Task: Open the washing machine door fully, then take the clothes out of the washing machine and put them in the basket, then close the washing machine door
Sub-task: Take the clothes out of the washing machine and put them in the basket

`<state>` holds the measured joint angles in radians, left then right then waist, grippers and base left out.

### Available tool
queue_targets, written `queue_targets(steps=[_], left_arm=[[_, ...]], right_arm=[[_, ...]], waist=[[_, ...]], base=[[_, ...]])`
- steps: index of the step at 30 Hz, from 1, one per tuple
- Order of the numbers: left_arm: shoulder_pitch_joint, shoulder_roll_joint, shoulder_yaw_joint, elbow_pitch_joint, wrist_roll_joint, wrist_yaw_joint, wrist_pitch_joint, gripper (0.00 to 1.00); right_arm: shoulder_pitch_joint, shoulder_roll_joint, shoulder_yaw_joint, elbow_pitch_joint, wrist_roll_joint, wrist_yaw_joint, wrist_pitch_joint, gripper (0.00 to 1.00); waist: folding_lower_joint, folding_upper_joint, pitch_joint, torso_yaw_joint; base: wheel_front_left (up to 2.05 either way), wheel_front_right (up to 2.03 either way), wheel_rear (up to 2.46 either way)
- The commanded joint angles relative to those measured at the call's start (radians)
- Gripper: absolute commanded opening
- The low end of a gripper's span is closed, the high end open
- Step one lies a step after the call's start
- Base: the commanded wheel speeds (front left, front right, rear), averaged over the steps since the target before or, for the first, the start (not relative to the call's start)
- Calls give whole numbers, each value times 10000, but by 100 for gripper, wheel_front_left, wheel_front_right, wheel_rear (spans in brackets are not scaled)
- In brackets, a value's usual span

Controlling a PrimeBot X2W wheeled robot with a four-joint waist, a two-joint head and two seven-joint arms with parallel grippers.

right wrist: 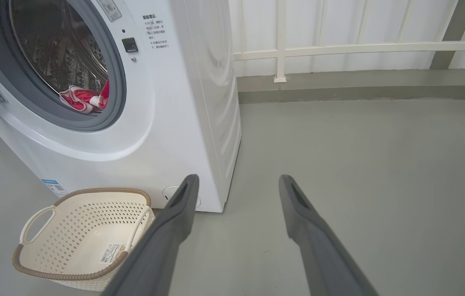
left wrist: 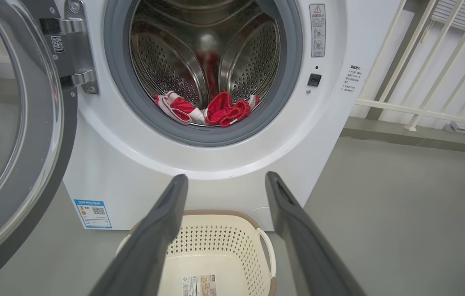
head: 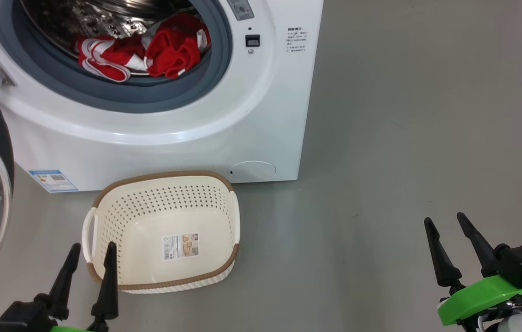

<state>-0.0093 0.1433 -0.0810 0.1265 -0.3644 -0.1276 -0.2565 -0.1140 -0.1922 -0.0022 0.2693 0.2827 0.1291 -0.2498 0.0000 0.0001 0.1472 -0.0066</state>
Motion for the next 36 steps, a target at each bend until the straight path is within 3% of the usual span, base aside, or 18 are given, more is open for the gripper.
queue_targets(steps=[1,19,32,36], left_arm=[[-313,231,391,-275,-56,-31,-53,100],[-672,127,702,-166,154,-31,-53,100],[-1026,-76,635,309,231,-31,-53,100],[-1909,-12,351,792,329,-31,-53,100]], right_arm=[[-115,-104,265,-282,-145,16,-120,100],[-322,-49,388,-278,-151,16,-120,100],[-458,19,458,-262,-142,16,-120,100],[-586,24,496,-248,-120,16,-120,100]], waist=[[0,-1,56,1],[0,-1,366,23],[0,-1,585,64],[0,-1,844,118]], base=[[126,-126,0],[127,-127,0],[14,-14,0],[0,0,0]])
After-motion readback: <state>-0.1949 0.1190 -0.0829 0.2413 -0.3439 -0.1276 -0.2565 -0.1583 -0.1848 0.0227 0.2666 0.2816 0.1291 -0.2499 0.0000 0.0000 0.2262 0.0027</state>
